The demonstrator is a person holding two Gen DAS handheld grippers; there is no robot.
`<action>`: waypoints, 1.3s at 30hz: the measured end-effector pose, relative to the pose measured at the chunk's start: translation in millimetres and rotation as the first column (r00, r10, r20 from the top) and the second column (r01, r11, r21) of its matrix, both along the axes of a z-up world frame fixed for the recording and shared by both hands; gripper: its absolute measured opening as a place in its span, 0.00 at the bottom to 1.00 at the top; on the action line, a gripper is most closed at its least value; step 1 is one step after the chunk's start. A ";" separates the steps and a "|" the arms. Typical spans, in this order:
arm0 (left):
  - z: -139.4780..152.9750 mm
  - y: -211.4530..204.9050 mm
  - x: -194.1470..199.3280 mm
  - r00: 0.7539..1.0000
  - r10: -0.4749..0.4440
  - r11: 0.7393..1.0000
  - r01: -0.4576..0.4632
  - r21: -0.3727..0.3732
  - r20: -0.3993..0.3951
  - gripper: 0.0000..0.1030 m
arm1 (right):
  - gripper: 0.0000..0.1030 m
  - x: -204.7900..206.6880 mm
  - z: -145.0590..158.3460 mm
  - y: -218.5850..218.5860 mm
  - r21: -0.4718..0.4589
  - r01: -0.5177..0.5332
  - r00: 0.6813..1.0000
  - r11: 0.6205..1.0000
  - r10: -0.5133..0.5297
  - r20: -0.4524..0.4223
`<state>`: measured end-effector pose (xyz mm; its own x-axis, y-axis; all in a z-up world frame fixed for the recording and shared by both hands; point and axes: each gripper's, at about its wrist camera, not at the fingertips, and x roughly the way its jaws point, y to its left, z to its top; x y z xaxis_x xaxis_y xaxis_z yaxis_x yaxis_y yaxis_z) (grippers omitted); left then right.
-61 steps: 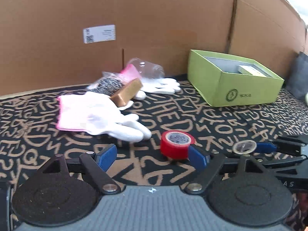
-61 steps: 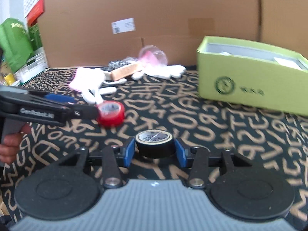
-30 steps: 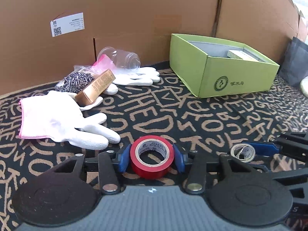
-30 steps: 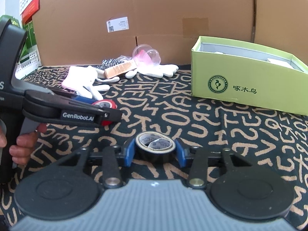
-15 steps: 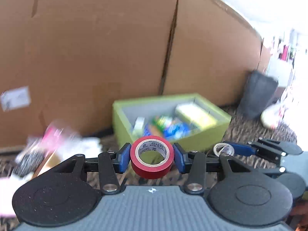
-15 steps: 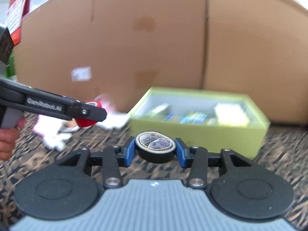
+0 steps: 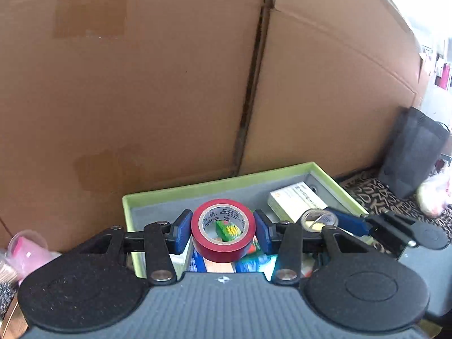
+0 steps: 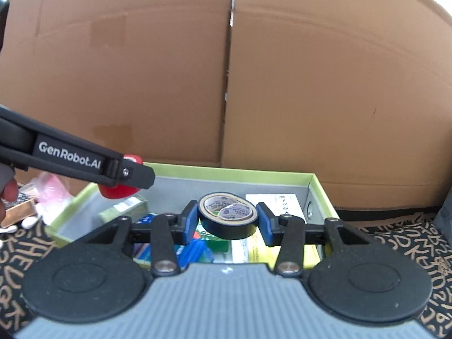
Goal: Organize objects
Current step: 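Carry both tape rolls into the lime-green box and open both tools, then withdraw both tools from the lime-green box toward the gloves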
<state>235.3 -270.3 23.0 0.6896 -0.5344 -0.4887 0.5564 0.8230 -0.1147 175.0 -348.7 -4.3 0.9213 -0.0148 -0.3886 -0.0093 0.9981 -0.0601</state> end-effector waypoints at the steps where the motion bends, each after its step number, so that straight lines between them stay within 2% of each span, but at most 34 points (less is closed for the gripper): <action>1: -0.6 0.8 1.3 1.000 -0.001 1.000 0.001 -0.021 0.007 0.57 | 0.50 1.8 -3.9 -7.6 0.000 -0.007 1.000 1.000 0.007 -0.003; 2: -0.8 5.6 1.5 1.000 0.002 0.999 -0.002 -0.040 0.001 0.79 | 0.65 0.9 -5.8 -9.2 -0.003 0.013 1.000 1.000 -0.013 -0.007; 3: -0.7 11.3 1.0 1.000 0.025 0.998 -0.026 -0.055 -0.014 0.86 | 0.73 -4.3 -6.4 -9.8 -0.003 0.039 0.999 0.999 -0.039 0.008; 5: -1.5 27.8 -9.6 0.999 0.054 0.993 -0.054 -0.104 0.003 0.88 | 0.80 -27.0 -6.4 -11.4 0.014 0.048 0.996 0.999 -0.049 0.071; 9: -5.4 62.2 -47.1 0.997 0.068 0.989 -0.061 -0.138 0.046 0.88 | 0.99 -87.1 -9.3 -6.2 0.060 0.048 0.981 0.997 -0.058 0.184; 14: -17.9 102.4 -99.5 0.996 0.092 0.982 -0.088 -0.170 0.014 0.88 | 1.00 -132.8 -18.4 17.6 0.099 -0.008 0.978 0.995 -0.012 0.207; 19: -33.8 150.3 -144.7 0.980 0.196 0.974 -0.192 -0.122 0.019 0.88 | 1.00 -147.2 -27.5 45.4 0.141 -0.089 0.985 0.986 0.067 0.158; 22: -42.4 179.9 -158.9 0.961 0.275 0.958 -0.274 -0.079 0.003 0.88 | 1.00 -155.5 -31.3 64.2 0.160 -0.142 0.986 0.977 0.125 0.113; 25: -51.5 215.0 -165.8 0.926 0.377 0.925 -0.378 -0.050 -0.023 0.88 | 1.00 -155.3 -40.0 83.6 0.179 -0.188 0.981 0.966 0.177 0.073; 29: -61.1 253.4 -152.7 0.869 0.493 0.869 -0.494 -0.017 -0.047 0.88 | 1.00 -157.6 -44.7 104.0 0.206 -0.239 0.971 0.949 0.239 0.027; 32: -68.6 273.2 -130.9 0.833 0.550 0.835 -0.550 0.009 -0.056 0.88 | 1.00 -163.8 -42.5 119.5 0.188 -0.264 0.964 0.946 0.267 0.010; 34: -75.6 279.5 -112.0 0.816 0.571 0.820 -0.571 0.029 -0.091 0.88 | 1.00 -163.7 -43.7 127.8 0.183 -0.271 0.961 0.945 0.276 -0.002; 37: -83.2 278.1 -88.0 0.822 0.547 0.834 -0.552 0.011 -0.158 0.88 | 1.00 -158.3 -43.7 135.5 0.187 -0.279 0.957 0.942 0.288 -0.022; 39: -86.5 273.5 -77.1 0.845 0.504 0.859 -0.512 0.002 -0.177 0.88 | 1.00 -157.0 -43.3 141.0 0.181 -0.281 0.956 0.942 0.292 -0.035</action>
